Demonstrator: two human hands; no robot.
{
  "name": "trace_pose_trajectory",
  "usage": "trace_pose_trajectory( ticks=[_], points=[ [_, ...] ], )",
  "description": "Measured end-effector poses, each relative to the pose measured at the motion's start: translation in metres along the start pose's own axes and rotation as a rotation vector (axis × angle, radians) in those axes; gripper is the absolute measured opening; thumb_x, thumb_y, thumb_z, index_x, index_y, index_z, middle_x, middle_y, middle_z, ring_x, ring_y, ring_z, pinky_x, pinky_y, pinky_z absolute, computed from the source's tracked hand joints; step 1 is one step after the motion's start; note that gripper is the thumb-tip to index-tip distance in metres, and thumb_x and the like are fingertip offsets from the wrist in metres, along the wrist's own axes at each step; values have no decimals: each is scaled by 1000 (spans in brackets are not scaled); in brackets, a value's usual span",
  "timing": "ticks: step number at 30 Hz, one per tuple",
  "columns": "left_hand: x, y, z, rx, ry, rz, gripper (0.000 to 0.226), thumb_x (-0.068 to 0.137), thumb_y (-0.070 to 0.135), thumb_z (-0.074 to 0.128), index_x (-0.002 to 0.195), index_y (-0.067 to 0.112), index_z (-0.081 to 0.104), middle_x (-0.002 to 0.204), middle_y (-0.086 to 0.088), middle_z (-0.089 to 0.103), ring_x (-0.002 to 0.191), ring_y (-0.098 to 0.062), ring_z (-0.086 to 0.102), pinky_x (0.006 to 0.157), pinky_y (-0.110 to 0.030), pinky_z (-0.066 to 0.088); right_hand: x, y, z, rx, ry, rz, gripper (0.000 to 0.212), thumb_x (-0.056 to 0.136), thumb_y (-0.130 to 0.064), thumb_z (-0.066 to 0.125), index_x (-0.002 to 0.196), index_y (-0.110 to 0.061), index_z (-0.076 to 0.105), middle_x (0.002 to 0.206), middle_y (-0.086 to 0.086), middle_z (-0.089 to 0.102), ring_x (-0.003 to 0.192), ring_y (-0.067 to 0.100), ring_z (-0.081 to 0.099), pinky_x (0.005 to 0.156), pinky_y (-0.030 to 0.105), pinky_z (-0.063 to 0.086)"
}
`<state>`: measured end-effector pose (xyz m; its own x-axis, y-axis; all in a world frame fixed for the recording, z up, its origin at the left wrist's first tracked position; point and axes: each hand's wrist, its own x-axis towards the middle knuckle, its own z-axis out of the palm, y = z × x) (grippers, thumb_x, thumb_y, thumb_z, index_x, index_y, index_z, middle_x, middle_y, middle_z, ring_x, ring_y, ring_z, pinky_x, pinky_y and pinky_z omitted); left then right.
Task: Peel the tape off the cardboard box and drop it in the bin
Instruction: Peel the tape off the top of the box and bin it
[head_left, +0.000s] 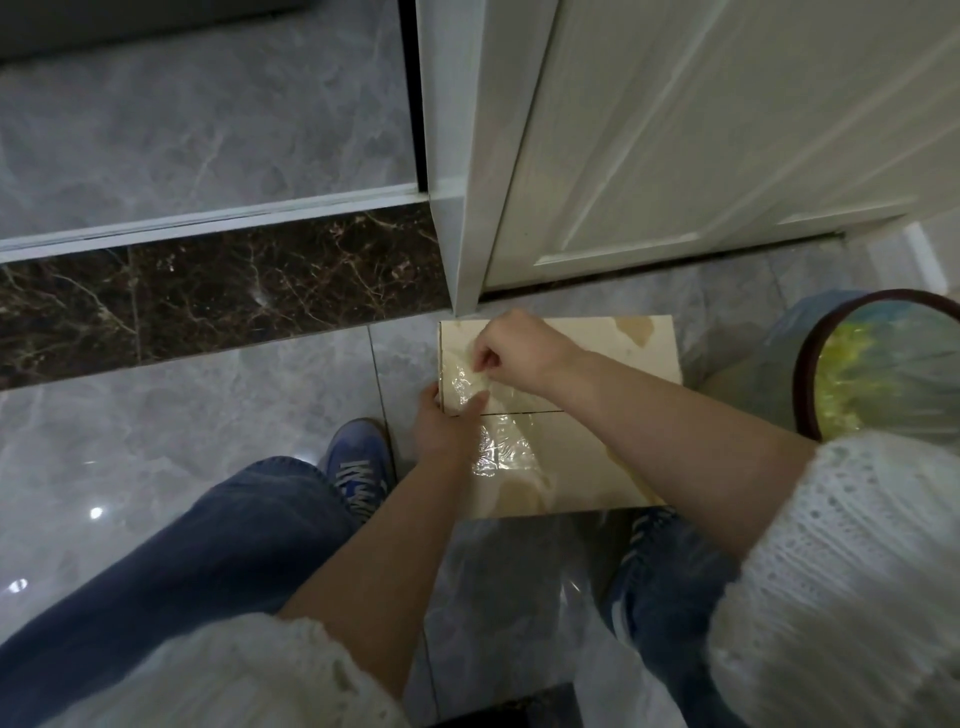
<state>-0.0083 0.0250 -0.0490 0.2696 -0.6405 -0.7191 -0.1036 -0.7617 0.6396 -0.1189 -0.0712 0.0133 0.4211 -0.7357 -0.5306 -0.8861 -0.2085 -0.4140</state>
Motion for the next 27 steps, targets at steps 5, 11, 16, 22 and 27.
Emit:
trace_pose_trajectory(
  ticks=[5,11,16,22,27],
  points=[
    [5,-3,2,50,-7,21,49,95,34,70,137,15,56,122,-6,69,113,-26,65,89,-33,48,7,4,11,-82,55,-10,17,85,-8,67,94,-20,76,107,5,66,99,24,64,87,38,54],
    [6,-7,4,88,25,12,53,94,37,70,138,14,51,123,-7,67,113,-28,63,91,-35,48,16,6,10,-3,72,8,12,84,-4,71,91,-12,77,108,3,51,99,18,58,79,19,37],
    [6,-8,4,79,25,16,51,94,36,70,137,13,53,122,-8,67,111,-27,64,86,-30,45,28,2,5,-65,-33,-17,16,90,-6,66,104,-8,74,120,11,62,117,23,55,85,21,36],
    [5,-8,3,84,33,17,52,94,36,71,138,15,53,116,-5,67,108,-25,64,91,-34,49,30,1,10,-26,-14,31,23,95,-7,55,108,-8,74,121,13,65,124,25,51,97,26,38],
    [4,-9,3,81,26,15,51,93,38,71,136,17,53,117,-7,69,107,-29,66,96,-46,54,27,4,13,-43,-22,-47,19,95,-9,52,107,-3,66,116,18,62,117,32,53,95,36,43]
  ],
)
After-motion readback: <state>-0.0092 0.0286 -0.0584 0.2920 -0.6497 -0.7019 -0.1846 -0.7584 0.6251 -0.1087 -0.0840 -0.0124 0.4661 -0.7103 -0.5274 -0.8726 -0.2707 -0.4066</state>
